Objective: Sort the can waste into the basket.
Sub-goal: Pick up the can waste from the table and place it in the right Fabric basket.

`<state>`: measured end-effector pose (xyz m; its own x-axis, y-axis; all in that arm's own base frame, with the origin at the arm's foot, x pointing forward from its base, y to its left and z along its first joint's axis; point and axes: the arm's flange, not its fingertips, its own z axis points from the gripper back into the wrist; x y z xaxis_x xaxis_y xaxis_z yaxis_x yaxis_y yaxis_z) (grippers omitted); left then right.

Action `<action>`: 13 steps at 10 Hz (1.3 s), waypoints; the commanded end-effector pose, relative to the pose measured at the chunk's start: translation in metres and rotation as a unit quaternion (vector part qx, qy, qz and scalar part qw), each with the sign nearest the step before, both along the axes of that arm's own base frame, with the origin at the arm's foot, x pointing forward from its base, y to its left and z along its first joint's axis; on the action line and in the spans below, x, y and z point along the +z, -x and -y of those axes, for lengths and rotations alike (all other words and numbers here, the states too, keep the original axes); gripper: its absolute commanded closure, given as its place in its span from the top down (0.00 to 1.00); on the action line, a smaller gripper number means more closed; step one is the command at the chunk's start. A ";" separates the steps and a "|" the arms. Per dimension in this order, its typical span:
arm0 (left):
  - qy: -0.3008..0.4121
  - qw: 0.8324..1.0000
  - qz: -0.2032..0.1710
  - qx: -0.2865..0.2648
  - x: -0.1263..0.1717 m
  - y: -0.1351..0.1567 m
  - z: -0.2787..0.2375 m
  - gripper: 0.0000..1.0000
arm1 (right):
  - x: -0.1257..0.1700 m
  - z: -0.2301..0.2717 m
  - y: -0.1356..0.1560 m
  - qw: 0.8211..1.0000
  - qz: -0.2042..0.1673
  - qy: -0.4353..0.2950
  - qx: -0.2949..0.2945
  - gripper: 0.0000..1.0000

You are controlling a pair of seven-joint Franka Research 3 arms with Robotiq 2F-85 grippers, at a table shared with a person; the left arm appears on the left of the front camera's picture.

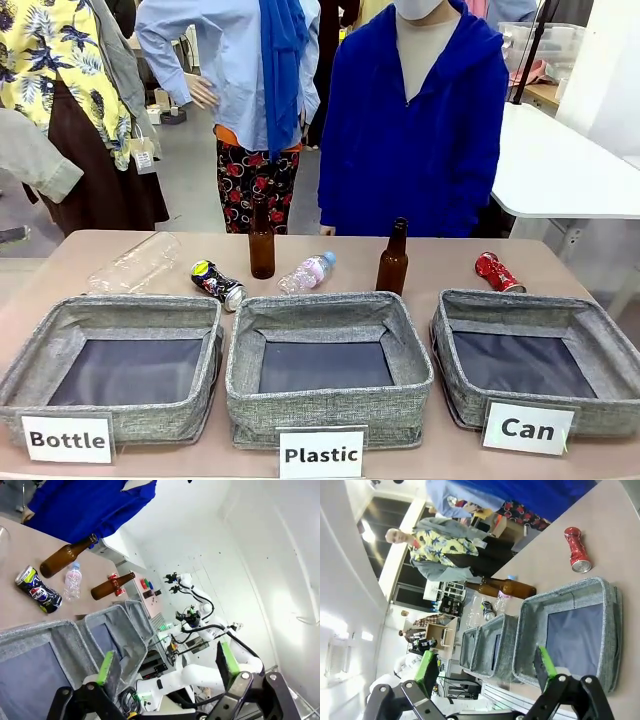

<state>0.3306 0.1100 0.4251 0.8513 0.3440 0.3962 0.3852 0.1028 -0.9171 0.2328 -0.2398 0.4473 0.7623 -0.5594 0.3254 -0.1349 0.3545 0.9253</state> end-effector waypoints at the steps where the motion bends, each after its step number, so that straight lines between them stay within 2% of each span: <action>1: 0.003 1.000 0.013 -0.013 -0.006 0.008 -0.006 1.00 | 0.002 0.003 0.000 1.000 0.017 0.003 0.002 1.00; 3: 0.002 1.000 0.003 -0.005 -0.004 0.003 -0.003 1.00 | 0.002 0.003 0.000 1.000 0.017 0.003 0.002 1.00; 4: -0.076 0.997 0.020 0.012 -0.046 0.009 -0.127 1.00 | 0.002 0.003 0.000 1.000 0.017 0.003 0.002 1.00; 6: -0.213 0.977 0.014 -0.028 0.003 0.001 -0.062 1.00 | 0.002 0.003 0.000 1.000 0.017 0.003 0.002 1.00; 8: -0.341 0.937 0.000 -0.067 0.051 -0.048 -0.003 1.00 | 0.002 0.003 0.000 1.000 0.017 0.003 0.002 1.00; 9: -0.387 0.916 -0.002 -0.106 0.066 -0.060 0.027 1.00 | 0.002 0.003 0.000 1.000 0.017 0.003 0.002 1.00; 11: -0.455 0.878 0.006 -0.146 0.069 -0.079 0.085 1.00 | 0.002 0.003 0.000 1.000 0.017 0.003 0.002 1.00; 13: -0.555 0.812 0.024 -0.182 0.072 -0.095 0.135 1.00 | 0.002 0.003 0.000 1.000 0.017 0.003 0.002 1.00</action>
<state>0.4165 -0.0267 0.4964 0.8108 -0.4530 0.3706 0.5805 0.7035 -0.4100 0.2312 -0.2396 0.4466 0.7673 -0.5516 0.3272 -0.1345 0.3605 0.9230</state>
